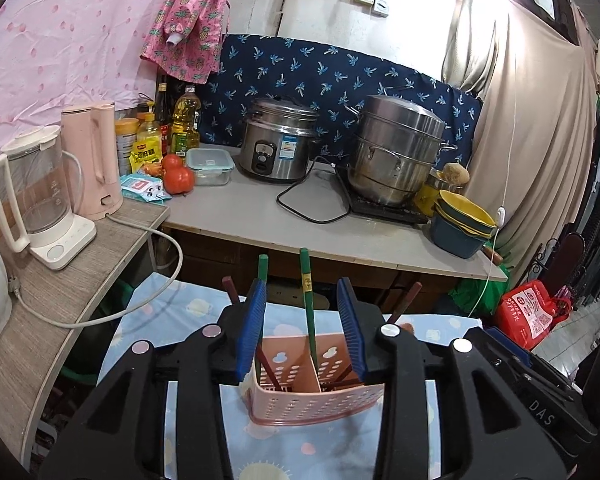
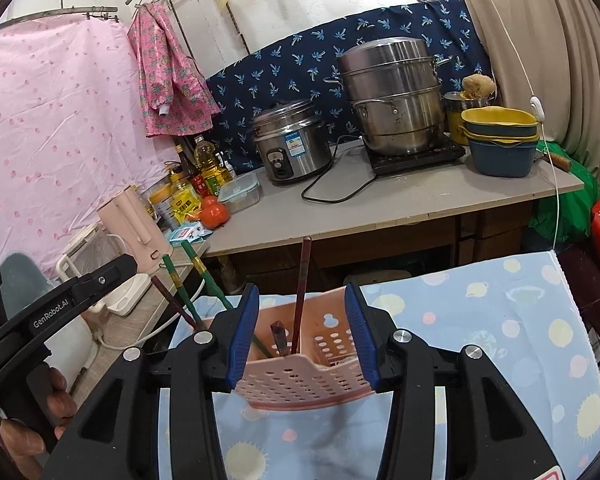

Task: Organize utensils
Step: 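Open both tools to drop the chopsticks into the basket, then move both tools back down toward the remaining utensils on the cloth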

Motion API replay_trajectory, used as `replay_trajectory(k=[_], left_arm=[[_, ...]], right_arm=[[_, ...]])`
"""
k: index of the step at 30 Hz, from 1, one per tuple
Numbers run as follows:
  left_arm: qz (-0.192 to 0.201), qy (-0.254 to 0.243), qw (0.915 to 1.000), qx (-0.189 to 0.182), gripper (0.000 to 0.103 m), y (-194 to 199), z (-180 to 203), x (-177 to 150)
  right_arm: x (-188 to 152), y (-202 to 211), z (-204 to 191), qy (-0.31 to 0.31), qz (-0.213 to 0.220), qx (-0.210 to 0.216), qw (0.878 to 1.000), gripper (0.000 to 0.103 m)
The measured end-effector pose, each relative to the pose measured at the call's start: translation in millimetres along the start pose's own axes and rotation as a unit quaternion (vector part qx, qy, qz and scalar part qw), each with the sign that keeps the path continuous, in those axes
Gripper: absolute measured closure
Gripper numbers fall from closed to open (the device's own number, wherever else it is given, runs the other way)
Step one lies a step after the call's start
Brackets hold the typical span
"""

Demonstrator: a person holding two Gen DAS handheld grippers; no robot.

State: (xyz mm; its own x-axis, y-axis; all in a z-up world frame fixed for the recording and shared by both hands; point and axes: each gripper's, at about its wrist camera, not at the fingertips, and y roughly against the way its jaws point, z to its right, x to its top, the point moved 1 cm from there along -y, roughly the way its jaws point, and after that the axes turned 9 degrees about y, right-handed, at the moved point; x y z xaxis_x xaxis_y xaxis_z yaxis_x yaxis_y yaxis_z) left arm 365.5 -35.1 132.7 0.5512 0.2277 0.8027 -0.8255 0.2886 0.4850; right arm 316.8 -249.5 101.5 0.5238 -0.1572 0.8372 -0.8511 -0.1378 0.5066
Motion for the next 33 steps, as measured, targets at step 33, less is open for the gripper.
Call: replay_trajectory(k=[33], left_arm=[[-0.149,0.001,0.9883,0.033,0.068,90.1,-45.1,-197.2]], right_arm=[[-193.2,116.6,-21.3,0.049,-0.133,-0.037,0.989,0.059]])
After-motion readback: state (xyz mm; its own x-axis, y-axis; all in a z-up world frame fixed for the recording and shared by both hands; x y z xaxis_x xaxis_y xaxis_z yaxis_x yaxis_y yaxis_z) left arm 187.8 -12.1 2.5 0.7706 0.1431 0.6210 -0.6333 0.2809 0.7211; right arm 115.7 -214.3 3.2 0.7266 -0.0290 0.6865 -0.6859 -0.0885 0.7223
